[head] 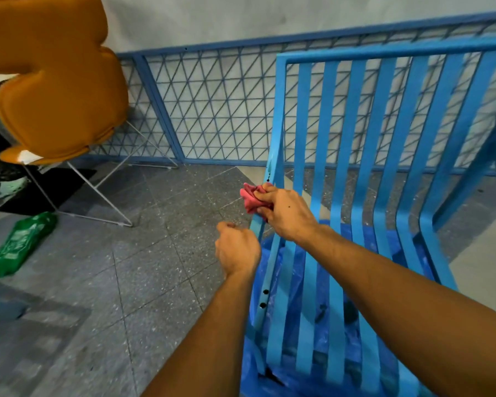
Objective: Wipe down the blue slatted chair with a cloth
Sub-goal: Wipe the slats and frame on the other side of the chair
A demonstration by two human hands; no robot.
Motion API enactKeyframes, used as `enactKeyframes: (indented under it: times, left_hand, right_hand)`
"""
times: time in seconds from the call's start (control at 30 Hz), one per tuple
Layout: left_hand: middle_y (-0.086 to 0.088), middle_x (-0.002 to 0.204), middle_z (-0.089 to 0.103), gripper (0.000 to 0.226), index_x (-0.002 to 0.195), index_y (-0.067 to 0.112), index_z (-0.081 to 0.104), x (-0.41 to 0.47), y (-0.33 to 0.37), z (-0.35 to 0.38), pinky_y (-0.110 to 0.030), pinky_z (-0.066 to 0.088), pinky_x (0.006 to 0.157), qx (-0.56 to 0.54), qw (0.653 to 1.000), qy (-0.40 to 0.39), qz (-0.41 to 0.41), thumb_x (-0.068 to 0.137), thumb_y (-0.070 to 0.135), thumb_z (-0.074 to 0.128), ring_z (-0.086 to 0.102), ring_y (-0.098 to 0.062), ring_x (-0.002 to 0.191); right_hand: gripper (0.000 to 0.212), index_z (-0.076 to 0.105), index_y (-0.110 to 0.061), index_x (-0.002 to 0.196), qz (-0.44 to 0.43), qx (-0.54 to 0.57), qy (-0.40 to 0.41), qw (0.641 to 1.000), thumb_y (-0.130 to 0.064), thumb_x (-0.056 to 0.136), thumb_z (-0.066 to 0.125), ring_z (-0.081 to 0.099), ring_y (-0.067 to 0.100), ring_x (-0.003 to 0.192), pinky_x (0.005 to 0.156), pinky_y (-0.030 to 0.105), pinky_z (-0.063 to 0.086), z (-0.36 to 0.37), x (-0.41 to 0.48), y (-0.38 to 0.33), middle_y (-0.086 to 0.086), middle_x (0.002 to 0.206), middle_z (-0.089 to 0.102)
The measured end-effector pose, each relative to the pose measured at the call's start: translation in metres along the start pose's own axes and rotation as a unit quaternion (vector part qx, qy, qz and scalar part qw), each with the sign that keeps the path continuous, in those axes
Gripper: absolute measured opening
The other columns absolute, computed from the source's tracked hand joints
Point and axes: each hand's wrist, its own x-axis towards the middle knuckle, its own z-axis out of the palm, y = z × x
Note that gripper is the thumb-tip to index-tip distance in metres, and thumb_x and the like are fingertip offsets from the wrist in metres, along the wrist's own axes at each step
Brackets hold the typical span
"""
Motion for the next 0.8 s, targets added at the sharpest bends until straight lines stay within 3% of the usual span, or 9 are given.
enactKeyframes:
  times: [0.07,0.17,0.3,0.47,0.53,0.63,0.8]
  left_hand:
    - [-0.026,0.104,0.069,0.027,0.116,0.011,0.052,0.005,0.000,0.001,-0.051,0.060,0.078,-0.037,0.999,0.016,-0.018,0.093,0.010,0.038,0.071,-0.044,0.085]
    - [-0.026,0.115,0.066,0.025,0.118,0.007,0.054,0.011,-0.002,0.003,-0.035,0.048,0.081,-0.030,0.999,0.043,-0.011,0.099,0.016,0.042,0.065,-0.043,0.104]
    - [-0.028,0.120,0.064,0.033,0.121,0.002,0.053,0.009,-0.002,0.006,-0.036,0.033,0.076,-0.017,0.996,0.086,-0.008,0.106,0.026,0.035,0.060,-0.043,0.112]
    - [-0.028,0.123,0.063,0.042,0.126,0.002,0.052,0.010,-0.003,0.012,-0.039,0.034,0.080,0.001,0.994,0.109,0.006,0.107,0.029,0.026,0.058,-0.043,0.114]
    - [-0.026,0.122,0.063,0.043,0.127,0.003,0.052,0.010,-0.002,0.012,-0.037,0.032,0.078,0.004,0.994,0.110,0.003,0.107,0.031,0.025,0.059,-0.040,0.107]
    - [-0.021,0.112,0.064,0.042,0.123,0.003,0.053,0.007,-0.002,0.010,-0.036,0.030,0.072,0.011,0.995,0.104,-0.001,0.108,0.032,0.026,0.047,-0.025,0.081]
    - [-0.007,0.088,0.051,0.039,0.117,0.007,0.054,0.008,-0.004,0.009,-0.038,0.033,0.072,0.016,0.996,0.091,-0.005,0.107,0.033,0.028,0.047,-0.024,0.081]
  right_hand:
    - [0.043,0.062,-0.028,0.136,-0.019,0.002,-0.006,1.000,-0.023,0.094,0.067,0.041,0.013,0.142,0.114,0.021,0.026,0.003,-0.016,0.001,-0.008,0.150,0.050]
    - [0.045,0.059,-0.029,0.138,-0.056,0.032,-0.009,0.998,-0.021,0.094,0.066,0.036,0.010,0.145,0.122,0.030,0.025,0.009,-0.041,0.000,-0.007,0.151,0.048]
    - [0.049,0.058,-0.037,0.135,-0.095,0.043,-0.001,0.995,-0.016,0.092,0.067,0.038,0.006,0.143,0.121,0.029,0.028,0.015,-0.051,0.001,-0.010,0.146,0.054]
    - [0.041,0.067,-0.036,0.126,-0.042,0.044,0.015,0.998,-0.015,0.091,0.068,0.043,0.009,0.141,0.117,0.032,0.035,0.007,-0.020,0.006,-0.009,0.143,0.058]
    - [0.042,0.068,-0.033,0.126,-0.023,0.062,0.016,0.998,-0.011,0.090,0.069,0.043,0.009,0.141,0.118,0.031,0.033,0.009,-0.018,0.004,-0.008,0.141,0.060]
    - [0.049,0.066,-0.034,0.128,-0.051,0.072,-0.002,0.996,-0.007,0.088,0.070,0.042,0.005,0.140,0.119,0.030,0.032,0.016,-0.038,0.004,-0.007,0.142,0.058]
    - [0.054,0.063,-0.040,0.126,-0.057,0.098,0.019,0.993,-0.008,0.085,0.074,0.038,-0.010,0.132,0.116,0.028,0.037,0.023,-0.047,0.007,-0.012,0.139,0.060]
